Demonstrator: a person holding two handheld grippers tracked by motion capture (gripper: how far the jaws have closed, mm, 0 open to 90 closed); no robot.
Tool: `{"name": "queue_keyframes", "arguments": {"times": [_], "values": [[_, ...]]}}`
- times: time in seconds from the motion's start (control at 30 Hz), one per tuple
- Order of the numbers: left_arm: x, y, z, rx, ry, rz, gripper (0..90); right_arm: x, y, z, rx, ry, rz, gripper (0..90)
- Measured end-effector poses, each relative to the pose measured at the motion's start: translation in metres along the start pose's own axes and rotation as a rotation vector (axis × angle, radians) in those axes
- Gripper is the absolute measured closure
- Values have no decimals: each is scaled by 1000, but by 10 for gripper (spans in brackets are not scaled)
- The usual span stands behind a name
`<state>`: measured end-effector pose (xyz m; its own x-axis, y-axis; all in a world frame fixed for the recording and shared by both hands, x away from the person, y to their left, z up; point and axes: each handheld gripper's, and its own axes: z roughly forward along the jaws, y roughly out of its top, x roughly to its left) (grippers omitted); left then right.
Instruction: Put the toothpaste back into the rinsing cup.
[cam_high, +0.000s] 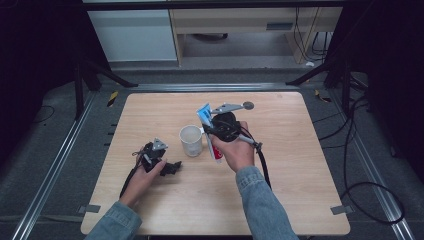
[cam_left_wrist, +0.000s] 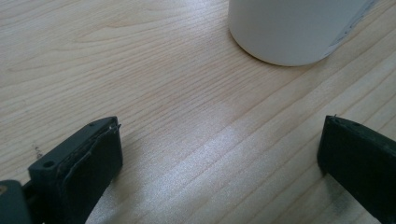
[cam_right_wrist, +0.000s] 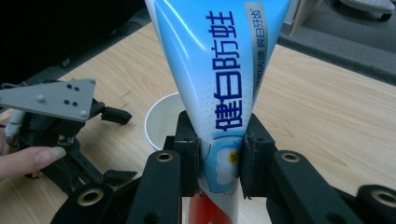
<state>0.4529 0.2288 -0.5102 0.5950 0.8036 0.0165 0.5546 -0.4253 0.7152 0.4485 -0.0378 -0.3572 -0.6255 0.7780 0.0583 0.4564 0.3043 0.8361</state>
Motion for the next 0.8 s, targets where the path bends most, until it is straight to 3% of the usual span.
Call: {"name": "queue_keyframes", "arguments": {"times": [0.33, 0.8], "values": [[0, 0, 0, 0, 0, 0, 0, 1, 5, -1, -31, -12, -10, 723], [0, 0, 0, 0, 1, -1, 0, 2, 30, -9, -91, -56, -17, 724]]}}
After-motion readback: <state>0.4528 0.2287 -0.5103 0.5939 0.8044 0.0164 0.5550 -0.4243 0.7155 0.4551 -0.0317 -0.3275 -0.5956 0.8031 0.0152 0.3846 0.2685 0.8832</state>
